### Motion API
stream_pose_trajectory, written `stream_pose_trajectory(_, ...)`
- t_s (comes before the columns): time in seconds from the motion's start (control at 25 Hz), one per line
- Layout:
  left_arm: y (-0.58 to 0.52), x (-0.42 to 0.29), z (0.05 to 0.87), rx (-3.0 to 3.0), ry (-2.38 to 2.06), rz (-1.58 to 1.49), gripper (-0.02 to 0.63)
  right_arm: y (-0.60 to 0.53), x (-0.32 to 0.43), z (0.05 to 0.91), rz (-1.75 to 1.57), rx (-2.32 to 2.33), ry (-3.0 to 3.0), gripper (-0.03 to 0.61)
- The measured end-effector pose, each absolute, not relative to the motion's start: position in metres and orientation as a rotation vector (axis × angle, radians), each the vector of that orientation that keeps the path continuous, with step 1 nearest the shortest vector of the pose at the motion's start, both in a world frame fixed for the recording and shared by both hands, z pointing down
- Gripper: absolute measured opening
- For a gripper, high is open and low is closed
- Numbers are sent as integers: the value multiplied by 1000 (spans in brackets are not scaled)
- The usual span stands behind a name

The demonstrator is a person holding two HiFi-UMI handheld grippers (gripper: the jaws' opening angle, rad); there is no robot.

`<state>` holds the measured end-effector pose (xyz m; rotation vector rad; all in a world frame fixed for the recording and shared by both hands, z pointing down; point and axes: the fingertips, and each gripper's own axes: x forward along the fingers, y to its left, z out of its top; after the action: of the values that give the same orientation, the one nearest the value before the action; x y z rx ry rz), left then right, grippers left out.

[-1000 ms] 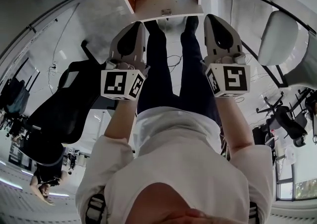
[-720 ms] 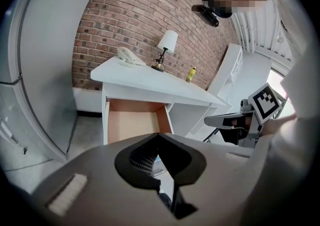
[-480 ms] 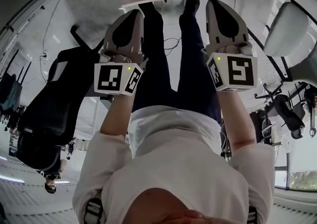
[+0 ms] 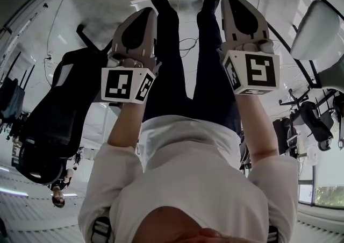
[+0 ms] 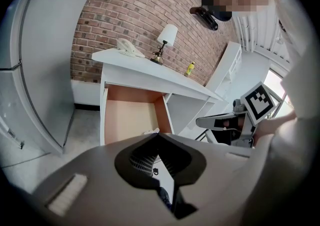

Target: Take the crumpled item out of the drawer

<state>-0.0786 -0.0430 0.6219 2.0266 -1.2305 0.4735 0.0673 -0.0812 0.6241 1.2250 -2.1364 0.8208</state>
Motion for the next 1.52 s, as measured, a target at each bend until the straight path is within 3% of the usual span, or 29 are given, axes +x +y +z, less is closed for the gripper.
stream_pose_trajectory(0.24, -40, -70, 622, 2043, -1206, 473, 8, -85, 64, 645, 825, 1140, -2125, 15)
stream_pose_trajectory(0.32, -38, -68, 623, 2046, -1200, 474, 8, -89, 63, 654, 851, 1132, -2111, 181)
stream_pose_trajectory(0.44, -35, -67, 623, 2045, -1196, 476, 8, -96, 62, 669, 910, 1118, -2090, 250)
stream_pose_trajectory(1.52, -41, -75, 635, 2020, -1192, 493, 8, -120, 67, 776, 835, 967, -1850, 256)
